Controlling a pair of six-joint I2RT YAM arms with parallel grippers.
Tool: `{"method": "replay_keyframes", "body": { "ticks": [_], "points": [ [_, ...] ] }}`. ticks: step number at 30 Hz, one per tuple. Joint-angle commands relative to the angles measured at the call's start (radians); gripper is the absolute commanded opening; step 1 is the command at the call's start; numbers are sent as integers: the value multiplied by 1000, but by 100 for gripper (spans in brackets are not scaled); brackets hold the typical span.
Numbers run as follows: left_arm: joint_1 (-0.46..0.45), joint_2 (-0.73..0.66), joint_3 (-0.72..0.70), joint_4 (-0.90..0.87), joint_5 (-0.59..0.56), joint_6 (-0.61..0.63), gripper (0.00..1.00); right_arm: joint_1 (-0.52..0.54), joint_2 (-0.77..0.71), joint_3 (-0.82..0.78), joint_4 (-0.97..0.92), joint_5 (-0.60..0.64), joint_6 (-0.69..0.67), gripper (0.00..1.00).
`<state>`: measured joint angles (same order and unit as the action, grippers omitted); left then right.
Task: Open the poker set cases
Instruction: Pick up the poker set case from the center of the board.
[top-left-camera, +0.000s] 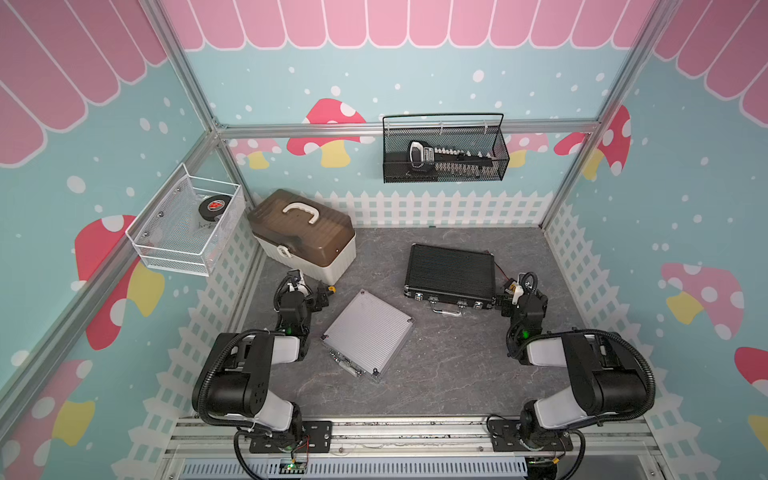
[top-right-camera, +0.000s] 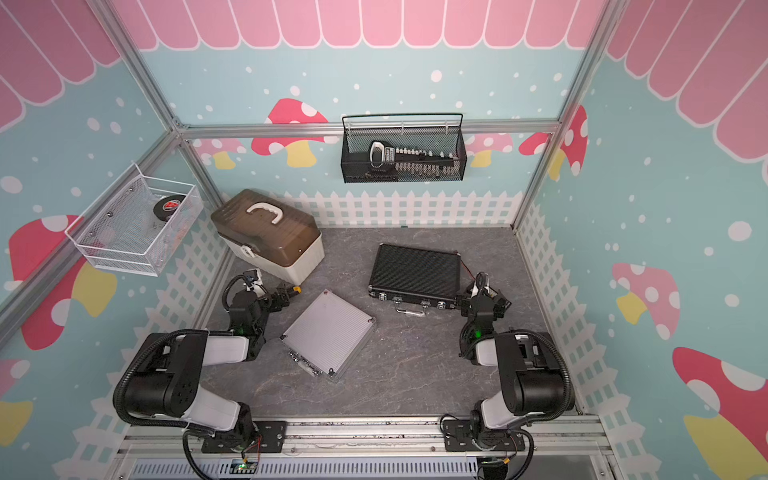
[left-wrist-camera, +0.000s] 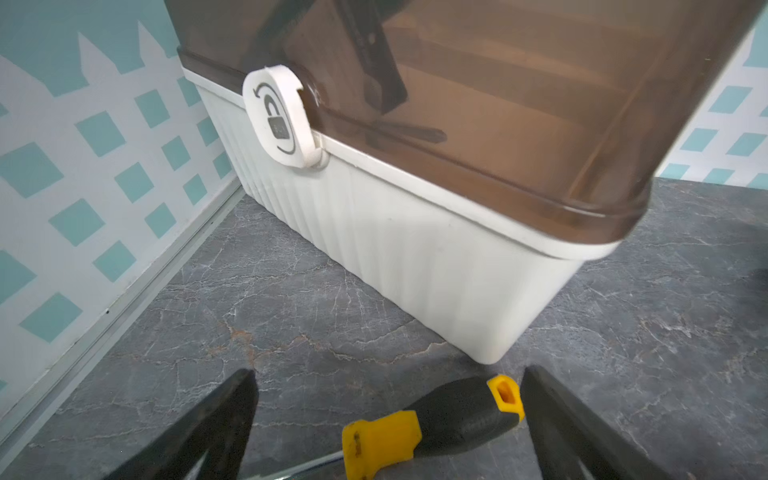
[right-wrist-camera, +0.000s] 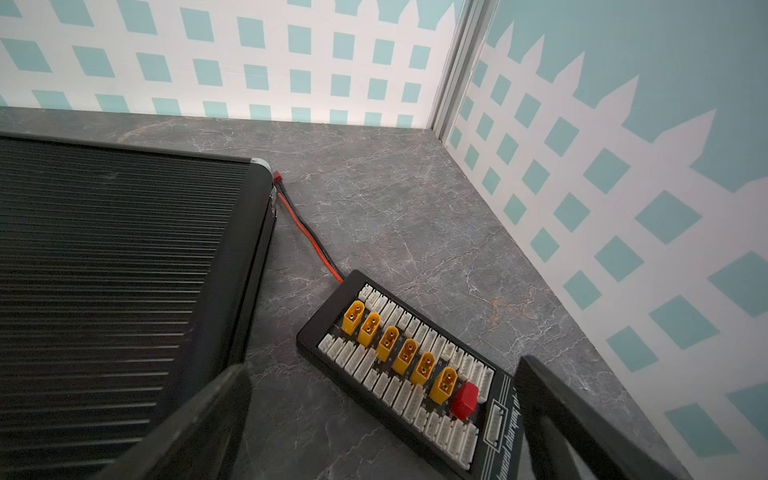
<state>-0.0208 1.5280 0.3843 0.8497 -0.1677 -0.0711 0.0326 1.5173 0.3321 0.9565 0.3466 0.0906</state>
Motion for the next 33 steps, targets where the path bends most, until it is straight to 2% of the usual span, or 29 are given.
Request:
{"method": "replay_keyframes", "body": {
  "ticks": [1,20,23,24,25,28,29,31,33],
  "points": [
    [-1,3,14,10,1,8,99,0,4,-2,15,2,1,99],
    [0,3,14,10,-1,8,99,1,2,-3,14,1,3,99],
    [-1,-6,9,17,-8,11,94,1,-26,-11,3,36,16,94],
    [-1,-30,5,0,-16,5,93,-2,-54,-18,-27,28,28,92],
    [-1,-60,1,-14,-21,3,93,-2,-54,-36,20,25,17,90],
    [-14,-202,-6,-127,25,33,89,1,-69,-64,70,26,6,84],
    [-33,-249,2,-180,-8,36,89,8,-108,-57,24,54,8,84],
    [-70,-331,24,-275,-80,32,89,9,-215,-6,-186,104,44,85],
    [-105,-400,35,-312,-132,24,86,8,-290,52,-343,145,73,85]
  ]
}}
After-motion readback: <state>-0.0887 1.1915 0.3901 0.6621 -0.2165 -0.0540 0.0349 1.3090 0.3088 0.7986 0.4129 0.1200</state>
